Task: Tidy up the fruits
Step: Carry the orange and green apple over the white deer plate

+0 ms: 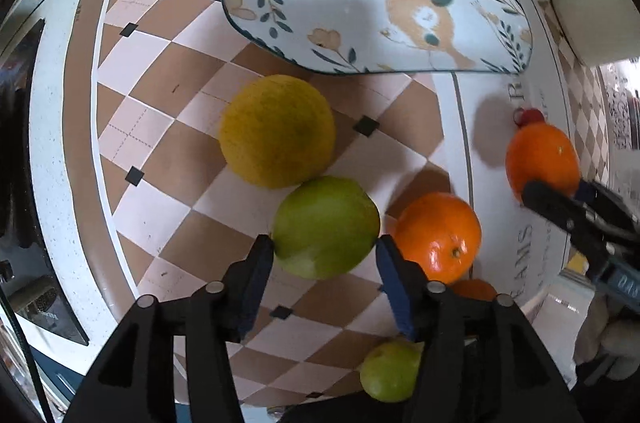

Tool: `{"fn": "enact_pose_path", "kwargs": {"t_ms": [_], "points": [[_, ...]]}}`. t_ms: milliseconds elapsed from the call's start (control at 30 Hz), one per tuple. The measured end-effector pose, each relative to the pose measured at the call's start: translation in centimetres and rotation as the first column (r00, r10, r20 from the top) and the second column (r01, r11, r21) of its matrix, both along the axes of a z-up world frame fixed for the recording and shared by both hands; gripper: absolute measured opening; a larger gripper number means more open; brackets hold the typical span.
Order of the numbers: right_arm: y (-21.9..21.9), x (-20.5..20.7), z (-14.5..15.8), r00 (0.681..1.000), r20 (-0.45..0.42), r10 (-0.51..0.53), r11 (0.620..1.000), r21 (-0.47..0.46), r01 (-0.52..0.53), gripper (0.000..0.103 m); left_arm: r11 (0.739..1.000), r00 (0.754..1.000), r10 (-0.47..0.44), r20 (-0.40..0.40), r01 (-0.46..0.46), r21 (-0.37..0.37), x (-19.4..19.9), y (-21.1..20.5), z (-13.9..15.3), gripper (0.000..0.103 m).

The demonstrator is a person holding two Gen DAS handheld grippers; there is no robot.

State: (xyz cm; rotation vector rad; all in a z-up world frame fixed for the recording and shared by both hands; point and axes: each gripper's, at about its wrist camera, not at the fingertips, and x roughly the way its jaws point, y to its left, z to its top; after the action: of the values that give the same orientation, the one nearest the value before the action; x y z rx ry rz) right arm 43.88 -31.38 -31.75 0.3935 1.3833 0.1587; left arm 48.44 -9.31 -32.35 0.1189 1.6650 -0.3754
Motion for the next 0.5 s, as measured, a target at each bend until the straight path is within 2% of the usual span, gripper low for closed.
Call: {"fn": "enact_pose_path", "kwargs": {"t_ms": [267, 433, 500], "points": [[0.5, -0.2, -0.8, 1.000, -0.014, -0.003, 1.000, 0.002, 0.003, 0.066, 0.997, 0.996, -0.071, 0.044, 0.071, 0.006, 1.0, -2.5, -0.8, 0.054], [0.7, -0.3, -0.6, 1.000, -0.006, -0.002, 1.000, 0.000, 0.002, 0.066, 0.995, 0.990, -0.096, 0.103, 0.094, 0.025, 0.2, -3.7, -0.1, 0.054], [0.5, -0.5, -0.4, 1.000, 0.000, -0.007, 1.000, 0.002, 0.007, 0.066, 0.996, 0.989, -0.087, 0.119, 0.087, 0.005, -0.1, -3.7, 0.6, 0.053]]}}
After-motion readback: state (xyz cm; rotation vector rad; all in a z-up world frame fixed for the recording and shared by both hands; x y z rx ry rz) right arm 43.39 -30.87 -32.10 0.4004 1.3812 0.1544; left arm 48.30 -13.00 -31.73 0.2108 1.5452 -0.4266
